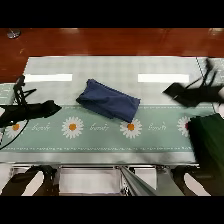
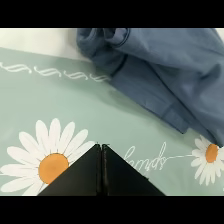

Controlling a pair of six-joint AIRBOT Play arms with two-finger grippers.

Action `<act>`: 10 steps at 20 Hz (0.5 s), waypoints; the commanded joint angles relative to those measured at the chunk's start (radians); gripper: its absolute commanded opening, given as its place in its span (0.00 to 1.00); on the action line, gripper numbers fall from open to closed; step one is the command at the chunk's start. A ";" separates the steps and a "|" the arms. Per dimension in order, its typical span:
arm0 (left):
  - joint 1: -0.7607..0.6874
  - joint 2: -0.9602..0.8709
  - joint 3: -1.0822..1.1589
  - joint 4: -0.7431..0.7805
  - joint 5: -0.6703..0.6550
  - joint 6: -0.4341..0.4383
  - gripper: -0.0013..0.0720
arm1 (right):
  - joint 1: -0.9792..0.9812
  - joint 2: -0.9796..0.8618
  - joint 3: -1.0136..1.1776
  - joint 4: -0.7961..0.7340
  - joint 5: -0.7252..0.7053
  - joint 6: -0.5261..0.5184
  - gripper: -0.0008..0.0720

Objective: Fold the shirts.

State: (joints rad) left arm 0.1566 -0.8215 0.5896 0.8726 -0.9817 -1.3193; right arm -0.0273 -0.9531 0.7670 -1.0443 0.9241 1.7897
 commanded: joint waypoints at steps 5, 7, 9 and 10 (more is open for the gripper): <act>-0.003 -0.002 -0.044 -0.002 0.014 0.002 0.05 | 0.146 -0.229 -0.214 0.400 -0.208 -0.190 0.86; -0.003 -0.002 -0.045 -0.002 0.018 0.003 0.05 | 0.188 -0.339 -0.132 0.418 -0.155 -0.220 0.86; -0.003 -0.002 -0.046 -0.002 0.027 0.003 0.05 | 0.233 -0.443 -0.036 0.419 -0.123 -0.230 0.86; -0.003 -0.002 -0.046 -0.002 0.029 0.002 0.05 | 0.252 -0.491 0.013 0.420 -0.119 -0.229 0.86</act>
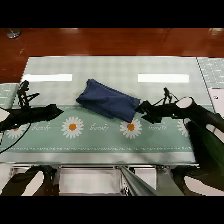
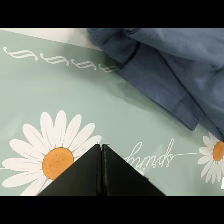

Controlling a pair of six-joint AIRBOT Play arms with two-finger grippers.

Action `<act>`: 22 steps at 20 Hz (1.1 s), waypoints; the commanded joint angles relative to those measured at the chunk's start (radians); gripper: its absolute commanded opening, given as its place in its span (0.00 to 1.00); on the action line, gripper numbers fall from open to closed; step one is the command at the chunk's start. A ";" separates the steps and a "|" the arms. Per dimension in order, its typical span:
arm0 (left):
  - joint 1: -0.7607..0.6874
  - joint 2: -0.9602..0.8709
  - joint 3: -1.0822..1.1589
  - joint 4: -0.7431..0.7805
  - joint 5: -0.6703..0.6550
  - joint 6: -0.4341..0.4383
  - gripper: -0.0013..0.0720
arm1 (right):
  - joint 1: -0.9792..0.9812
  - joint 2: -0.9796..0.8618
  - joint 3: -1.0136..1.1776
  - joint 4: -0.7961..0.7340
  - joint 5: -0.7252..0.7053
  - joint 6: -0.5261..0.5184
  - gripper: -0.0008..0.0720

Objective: Fold the shirts.

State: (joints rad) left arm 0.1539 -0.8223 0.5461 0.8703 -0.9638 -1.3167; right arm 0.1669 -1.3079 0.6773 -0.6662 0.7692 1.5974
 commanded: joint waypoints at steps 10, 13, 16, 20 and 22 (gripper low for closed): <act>-0.001 -0.001 -0.002 0.001 0.010 0.000 0.05 | 0.067 -0.307 0.850 -0.266 0.409 -0.051 0.05; -0.001 -0.001 -0.002 0.000 0.010 -0.001 0.05 | 0.048 -0.256 1.164 -0.528 0.591 0.023 0.05; -0.001 -0.001 -0.002 0.000 0.010 -0.001 0.05 | -0.023 -0.211 1.390 -0.658 0.780 0.053 0.05; -0.001 -0.001 -0.002 0.000 0.010 0.000 0.05 | -0.229 -0.081 1.410 -0.727 0.970 0.098 0.05; -0.001 -0.001 -0.002 0.000 0.011 0.000 0.05 | -0.341 -0.025 1.410 -0.766 1.080 0.134 0.05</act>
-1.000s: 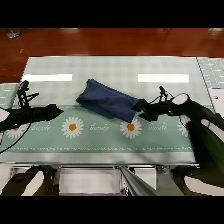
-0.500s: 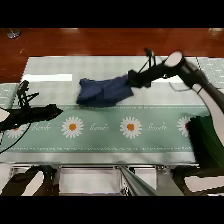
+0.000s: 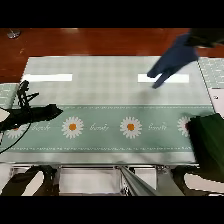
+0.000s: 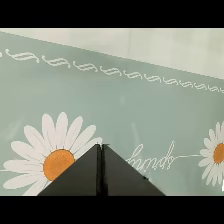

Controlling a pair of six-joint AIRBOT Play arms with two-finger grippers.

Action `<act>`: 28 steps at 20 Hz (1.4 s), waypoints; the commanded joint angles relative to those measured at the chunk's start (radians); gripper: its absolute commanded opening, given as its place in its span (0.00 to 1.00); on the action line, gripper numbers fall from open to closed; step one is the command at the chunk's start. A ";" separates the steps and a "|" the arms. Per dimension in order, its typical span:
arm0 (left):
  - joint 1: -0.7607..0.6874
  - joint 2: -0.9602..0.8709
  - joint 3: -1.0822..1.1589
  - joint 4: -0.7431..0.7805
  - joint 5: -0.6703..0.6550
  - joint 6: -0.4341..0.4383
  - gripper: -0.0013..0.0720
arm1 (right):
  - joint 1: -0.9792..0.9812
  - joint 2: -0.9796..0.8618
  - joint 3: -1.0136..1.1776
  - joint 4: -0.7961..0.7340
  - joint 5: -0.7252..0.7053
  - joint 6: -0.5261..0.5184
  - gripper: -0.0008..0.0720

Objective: Fold the shirts.

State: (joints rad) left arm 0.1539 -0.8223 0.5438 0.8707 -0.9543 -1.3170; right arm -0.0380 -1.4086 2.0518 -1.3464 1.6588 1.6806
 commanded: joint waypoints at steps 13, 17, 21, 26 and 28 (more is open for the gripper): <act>-0.023 -0.001 0.000 -0.006 0.039 0.000 0.05 | -0.844 0.792 -0.969 -0.521 0.171 0.058 0.06; -0.061 -0.001 0.003 -0.015 0.077 0.001 0.05 | -0.858 0.816 -1.098 -0.594 0.043 0.098 0.87; 0.031 -0.001 0.185 0.026 0.064 0.075 0.05 | -0.856 0.628 -0.808 -0.393 -0.094 0.076 0.85; 0.060 -0.105 0.679 -0.017 0.017 -0.031 0.05 | -0.598 0.349 -0.383 0.314 -0.307 -0.008 0.04; -0.012 -0.172 0.851 -0.021 -0.063 -0.031 0.05 | -0.354 0.278 -0.357 0.399 -0.352 -0.081 0.05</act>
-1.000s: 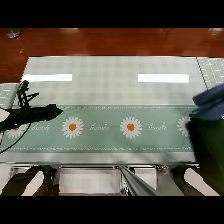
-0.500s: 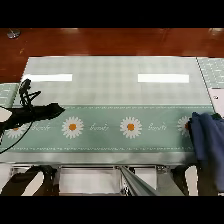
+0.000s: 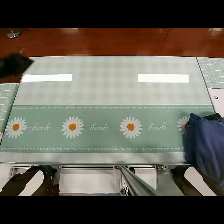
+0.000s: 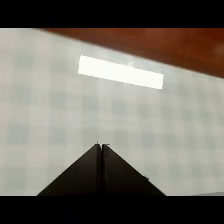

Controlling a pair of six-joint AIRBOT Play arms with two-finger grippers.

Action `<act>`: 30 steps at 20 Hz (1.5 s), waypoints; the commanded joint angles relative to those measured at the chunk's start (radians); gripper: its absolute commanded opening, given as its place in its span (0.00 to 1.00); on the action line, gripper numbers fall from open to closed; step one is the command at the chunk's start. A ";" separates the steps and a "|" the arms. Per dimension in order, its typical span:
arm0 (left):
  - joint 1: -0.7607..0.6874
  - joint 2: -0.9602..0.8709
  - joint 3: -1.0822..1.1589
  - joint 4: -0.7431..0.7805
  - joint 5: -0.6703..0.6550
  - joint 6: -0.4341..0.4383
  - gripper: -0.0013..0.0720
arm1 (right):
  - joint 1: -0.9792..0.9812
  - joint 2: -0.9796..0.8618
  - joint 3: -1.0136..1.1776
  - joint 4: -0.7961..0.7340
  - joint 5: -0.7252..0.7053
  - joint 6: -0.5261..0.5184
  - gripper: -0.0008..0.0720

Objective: Fold the shirts.

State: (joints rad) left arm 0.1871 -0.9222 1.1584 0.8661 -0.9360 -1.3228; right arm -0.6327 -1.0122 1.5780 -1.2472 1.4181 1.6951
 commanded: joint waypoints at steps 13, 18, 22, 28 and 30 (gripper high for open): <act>-0.240 -0.231 -0.060 0.355 -0.166 -0.196 0.05 | 0.929 -0.430 -0.272 -0.359 -0.213 0.171 0.05; -0.236 -0.238 -0.060 0.354 -0.173 -0.197 0.05 | 0.929 -0.430 -0.272 -0.359 -0.222 0.171 0.05; -0.236 -0.238 -0.060 0.354 -0.173 -0.197 0.05 | 0.929 -0.430 -0.272 -0.359 -0.222 0.171 0.04; -0.236 -0.238 -0.060 0.354 -0.173 -0.197 0.05 | 0.929 -0.430 -0.272 -0.359 -0.222 0.171 0.05; -0.236 -0.238 -0.060 0.354 -0.173 -0.197 0.05 | 0.929 -0.430 -0.272 -0.359 -0.222 0.171 0.05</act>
State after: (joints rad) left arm -0.0498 -1.1599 1.0996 1.2198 -1.1084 -1.5192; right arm 0.2951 -1.4414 1.3056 -1.6066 1.1961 1.8664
